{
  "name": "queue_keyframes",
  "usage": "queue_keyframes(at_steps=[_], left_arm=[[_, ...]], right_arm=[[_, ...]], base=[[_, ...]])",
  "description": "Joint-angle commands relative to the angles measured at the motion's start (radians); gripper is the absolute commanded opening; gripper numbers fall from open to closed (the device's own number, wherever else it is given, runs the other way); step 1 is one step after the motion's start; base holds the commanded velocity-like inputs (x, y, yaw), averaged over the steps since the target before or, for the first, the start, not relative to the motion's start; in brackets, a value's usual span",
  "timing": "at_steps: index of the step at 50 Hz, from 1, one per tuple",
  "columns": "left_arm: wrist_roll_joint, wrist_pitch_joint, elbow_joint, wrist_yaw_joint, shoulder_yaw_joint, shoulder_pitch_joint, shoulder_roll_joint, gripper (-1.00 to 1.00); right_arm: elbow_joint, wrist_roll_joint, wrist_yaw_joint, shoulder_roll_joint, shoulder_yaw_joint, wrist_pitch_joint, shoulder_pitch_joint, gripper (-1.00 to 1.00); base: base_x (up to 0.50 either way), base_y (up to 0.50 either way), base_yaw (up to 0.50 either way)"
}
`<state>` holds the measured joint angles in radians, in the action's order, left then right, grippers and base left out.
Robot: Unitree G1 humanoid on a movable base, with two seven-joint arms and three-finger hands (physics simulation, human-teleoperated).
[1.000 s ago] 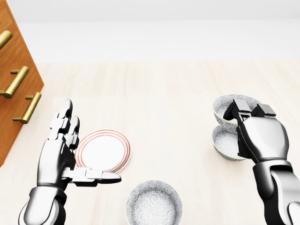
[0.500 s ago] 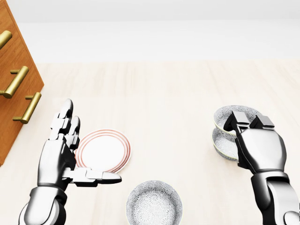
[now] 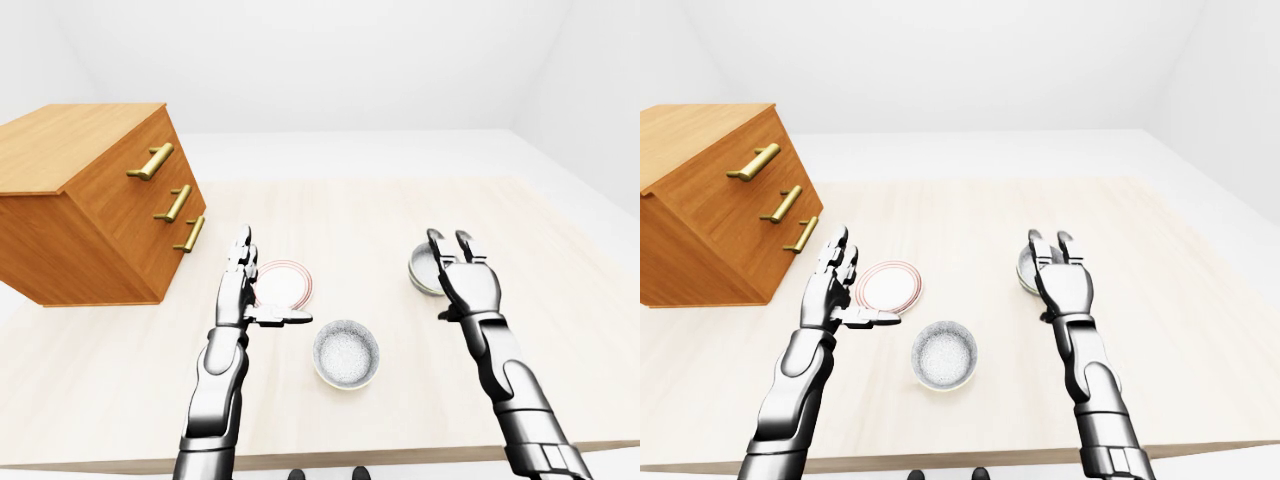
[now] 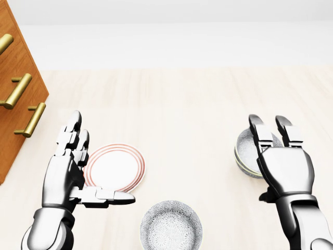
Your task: Stack the bowl at the front on the bowl in the middle.
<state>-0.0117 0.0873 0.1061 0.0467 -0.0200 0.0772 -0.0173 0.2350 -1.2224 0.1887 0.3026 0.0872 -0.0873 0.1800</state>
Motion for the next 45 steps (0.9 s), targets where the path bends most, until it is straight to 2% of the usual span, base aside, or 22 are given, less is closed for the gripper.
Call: queue_keyframes(at_steps=[1,7,12,15,16,20,22,23,25,27,29,30,32,36,45], left_arm=[[-0.001,0.000,-0.004,0.000,-0.001,-0.001,0.000,1.00],[-0.002,0.000,0.000,0.001,0.000,-0.003,0.000,1.00],[-0.001,0.000,0.005,0.001,0.001,-0.005,0.000,1.00],[0.001,0.000,0.016,0.003,0.002,-0.003,0.000,1.00],[0.001,0.000,0.022,0.003,0.003,-0.004,0.000,1.00],[0.002,0.000,0.038,0.005,0.003,-0.004,-0.001,1.00],[0.004,0.000,0.051,0.005,0.003,-0.004,-0.001,1.00],[0.005,0.000,0.062,0.006,0.003,-0.003,-0.002,1.00],[0.006,0.000,0.072,0.007,0.001,-0.002,-0.003,1.00],[0.008,0.000,0.084,0.007,0.000,-0.002,-0.004,1.00],[0.009,0.000,0.086,0.007,-0.002,-0.001,-0.004,1.00],[0.011,0.000,0.088,0.006,-0.001,-0.001,-0.004,1.00],[0.013,0.000,0.095,0.006,0.000,0.000,-0.004,1.00],[0.018,0.000,0.121,0.005,0.004,0.006,-0.003,1.00],[0.023,0.000,0.135,0.005,0.003,0.007,-0.003,1.00]], right_arm=[[-0.075,-0.019,-0.034,-0.011,0.011,0.000,-0.024,1.00],[-0.125,-0.003,-0.063,-0.020,0.021,0.000,-0.031,1.00],[-0.215,0.112,-0.138,-0.036,0.060,0.000,-0.023,1.00],[-0.325,0.328,-0.257,-0.067,0.110,0.000,-0.005,1.00],[-0.382,0.439,-0.316,-0.087,0.134,0.000,0.005,1.00],[-0.482,0.646,-0.358,-0.098,0.159,0.000,0.019,1.00],[-0.517,0.734,-0.357,-0.104,0.166,0.038,0.012,1.00],[-0.540,0.810,-0.362,-0.127,0.172,0.096,0.005,1.00],[-0.555,0.861,-0.341,-0.134,0.162,0.139,-0.010,1.00],[-0.587,0.958,-0.328,-0.152,0.164,0.148,-0.030,1.00],[-0.603,1.015,-0.313,-0.153,0.163,0.144,-0.038,1.00],[-0.619,1.058,-0.308,-0.164,0.161,0.169,-0.036,1.00],[-0.629,1.097,-0.299,-0.167,0.144,0.175,-0.035,1.00],[-0.637,1.117,-0.268,-0.184,0.106,0.175,-0.033,1.00],[-0.671,1.191,-0.252,-0.194,0.108,0.175,-0.064,1.00]], base=[[0.00,0.00,0.00],[0.00,0.00,0.00],[0.00,0.00,0.00],[0.00,0.00,0.00],[0.00,0.00,0.00],[0.00,0.00,0.00],[0.00,0.00,0.00],[0.00,0.00,0.00],[0.00,0.00,0.00],[0.00,0.00,0.00],[0.00,0.00,0.00],[0.00,0.00,0.00],[0.00,0.00,0.00],[0.00,0.00,0.00],[0.00,0.00,0.00]])
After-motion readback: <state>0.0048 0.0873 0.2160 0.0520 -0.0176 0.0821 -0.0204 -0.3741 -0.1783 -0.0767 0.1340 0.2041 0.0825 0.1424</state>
